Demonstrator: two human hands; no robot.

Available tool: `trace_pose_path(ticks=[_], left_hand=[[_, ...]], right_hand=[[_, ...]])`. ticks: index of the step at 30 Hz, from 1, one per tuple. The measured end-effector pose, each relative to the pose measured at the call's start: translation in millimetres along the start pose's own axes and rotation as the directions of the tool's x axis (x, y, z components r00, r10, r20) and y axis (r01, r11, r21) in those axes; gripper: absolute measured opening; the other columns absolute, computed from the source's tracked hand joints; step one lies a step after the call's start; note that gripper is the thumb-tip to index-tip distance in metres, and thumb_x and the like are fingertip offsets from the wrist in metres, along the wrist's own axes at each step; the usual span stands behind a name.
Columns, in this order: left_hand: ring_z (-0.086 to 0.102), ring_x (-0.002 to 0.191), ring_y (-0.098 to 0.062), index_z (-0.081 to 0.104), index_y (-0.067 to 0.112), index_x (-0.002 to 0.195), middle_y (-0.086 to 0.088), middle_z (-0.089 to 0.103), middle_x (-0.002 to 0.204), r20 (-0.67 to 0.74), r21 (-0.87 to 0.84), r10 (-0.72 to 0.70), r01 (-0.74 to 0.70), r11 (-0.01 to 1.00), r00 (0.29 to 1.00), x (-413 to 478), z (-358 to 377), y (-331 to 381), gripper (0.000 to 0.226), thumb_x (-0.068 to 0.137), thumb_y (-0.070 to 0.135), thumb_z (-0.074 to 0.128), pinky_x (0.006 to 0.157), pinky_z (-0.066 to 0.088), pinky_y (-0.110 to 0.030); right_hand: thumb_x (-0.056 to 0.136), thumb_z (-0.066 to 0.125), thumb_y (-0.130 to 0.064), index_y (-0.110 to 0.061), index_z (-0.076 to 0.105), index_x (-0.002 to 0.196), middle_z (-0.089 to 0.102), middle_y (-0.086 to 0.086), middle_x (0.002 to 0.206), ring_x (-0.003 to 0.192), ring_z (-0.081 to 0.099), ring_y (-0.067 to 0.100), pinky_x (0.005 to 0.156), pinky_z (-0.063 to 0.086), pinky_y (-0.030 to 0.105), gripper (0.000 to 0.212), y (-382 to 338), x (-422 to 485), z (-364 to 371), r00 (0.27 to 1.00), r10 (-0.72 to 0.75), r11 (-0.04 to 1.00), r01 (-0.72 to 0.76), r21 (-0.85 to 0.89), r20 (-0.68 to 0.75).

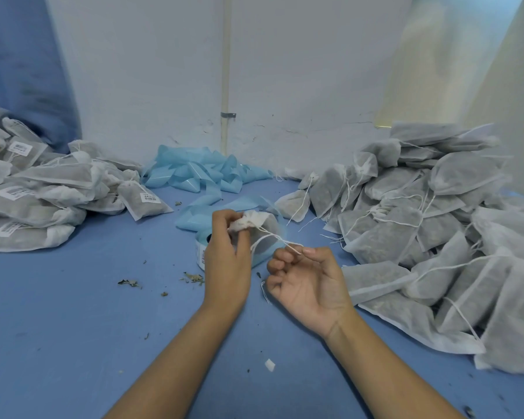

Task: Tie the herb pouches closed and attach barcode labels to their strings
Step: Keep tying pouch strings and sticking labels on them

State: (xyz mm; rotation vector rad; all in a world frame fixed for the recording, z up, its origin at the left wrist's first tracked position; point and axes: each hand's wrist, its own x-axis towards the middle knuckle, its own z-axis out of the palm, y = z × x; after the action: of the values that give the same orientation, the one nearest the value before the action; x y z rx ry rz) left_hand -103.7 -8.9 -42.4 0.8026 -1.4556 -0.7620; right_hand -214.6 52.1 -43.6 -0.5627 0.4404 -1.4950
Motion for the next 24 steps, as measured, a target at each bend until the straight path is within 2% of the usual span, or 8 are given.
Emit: trace_pose_path(ticks=[3,6,8,11,15,18,21,24], left_hand=[[0.059,0.076,-0.002,0.047,0.038,0.093,0.01,0.066,0.089,-0.079,-0.194,-0.083,0.067,0.979,0.993,3.8,1.6,5.5,0.025,0.097,0.013,0.047,0.068,0.044,-0.014],[0.064,0.082,-0.008,0.053,0.037,0.093,0.009,0.069,0.092,-0.138,-0.339,-0.191,0.135,0.931,0.972,9.2,1.9,13.1,0.025,0.096,0.012,0.049,0.078,0.052,-0.031],[0.063,0.088,-0.011,0.058,0.033,0.092,0.003,0.068,0.097,-0.132,-0.384,-0.238,0.172,0.907,0.962,12.9,1.5,17.0,0.023,0.095,0.011,0.051,0.086,0.054,-0.039],[0.062,0.092,-0.013,0.062,0.028,0.09,0.005,0.066,0.093,-0.09,-0.383,-0.273,0.219,0.897,0.958,14.9,1.1,17.3,0.024,0.095,0.009,0.049,0.09,0.052,-0.041],[0.061,0.092,-0.016,0.065,0.027,0.092,0.003,0.067,0.093,0.055,-0.436,-0.343,0.332,0.837,0.938,15.0,-0.3,12.9,0.033,0.095,0.005,0.041,0.075,0.052,-0.03],[0.06,0.095,-0.013,0.057,0.027,0.115,0.004,0.064,0.107,0.183,-0.495,-0.348,0.392,0.775,0.92,14.5,-0.5,10.8,0.042,0.09,-0.001,0.038,0.069,0.049,-0.022],[0.061,0.087,-0.002,0.033,0.031,0.132,-0.001,0.057,0.121,0.171,-0.438,-0.348,0.388,0.811,0.922,7.9,3.6,8.5,0.055,0.089,-0.001,0.048,0.075,0.048,-0.024],[0.06,0.082,0.014,0.022,0.028,0.136,-0.003,0.053,0.127,0.151,-0.341,-0.327,0.36,0.869,0.933,2.2,9.7,7.1,0.072,0.084,0.012,0.069,0.071,0.047,-0.008]], right_hand=[[0.051,0.079,-0.01,-0.016,0.057,0.063,0.05,-0.001,0.069,0.061,0.052,0.014,0.055,0.04,0.021,0.025,3.6,2.9,2.6,0.997,-0.025,0.999,0.022,-0.048,-0.068],[0.063,0.068,-0.012,-0.018,0.055,0.069,0.053,-0.004,0.072,0.063,0.051,0.01,0.059,0.037,0.021,0.017,5.9,5.9,6.0,0.965,-0.142,0.977,0.1,-0.19,-0.219],[0.069,0.066,-0.016,-0.02,0.056,0.073,0.059,-0.008,0.071,0.066,0.054,0.007,0.061,0.038,0.02,0.011,7.0,6.4,6.3,0.93,-0.237,0.942,0.149,-0.302,-0.28],[0.084,0.062,-0.011,-0.023,0.058,0.073,0.064,-0.013,0.077,0.075,0.059,0.003,0.071,0.041,0.019,0.017,9.8,6.7,4.1,0.887,-0.341,0.874,0.177,-0.453,-0.311],[0.087,0.063,-0.009,-0.02,0.06,0.074,0.066,-0.009,0.079,0.076,0.06,0.003,0.074,0.046,0.018,0.018,12.1,7.7,1.4,0.86,-0.382,0.865,0.204,-0.459,-0.338],[0.086,0.065,-0.009,-0.019,0.061,0.075,0.066,-0.007,0.081,0.075,0.06,0.005,0.069,0.048,0.017,0.016,12.0,9.3,-0.4,0.843,-0.38,0.887,0.217,-0.407,-0.38],[0.086,0.065,-0.008,-0.019,0.061,0.075,0.066,-0.007,0.08,0.073,0.06,0.007,0.066,0.049,0.016,0.016,12.2,9.9,-0.2,0.837,-0.372,0.905,0.231,-0.358,-0.401],[0.087,0.063,-0.007,-0.018,0.059,0.075,0.067,-0.004,0.083,0.077,0.06,0.009,0.067,0.049,0.018,0.017,13.9,9.8,-0.2,0.844,-0.364,0.911,0.233,-0.341,-0.394]])
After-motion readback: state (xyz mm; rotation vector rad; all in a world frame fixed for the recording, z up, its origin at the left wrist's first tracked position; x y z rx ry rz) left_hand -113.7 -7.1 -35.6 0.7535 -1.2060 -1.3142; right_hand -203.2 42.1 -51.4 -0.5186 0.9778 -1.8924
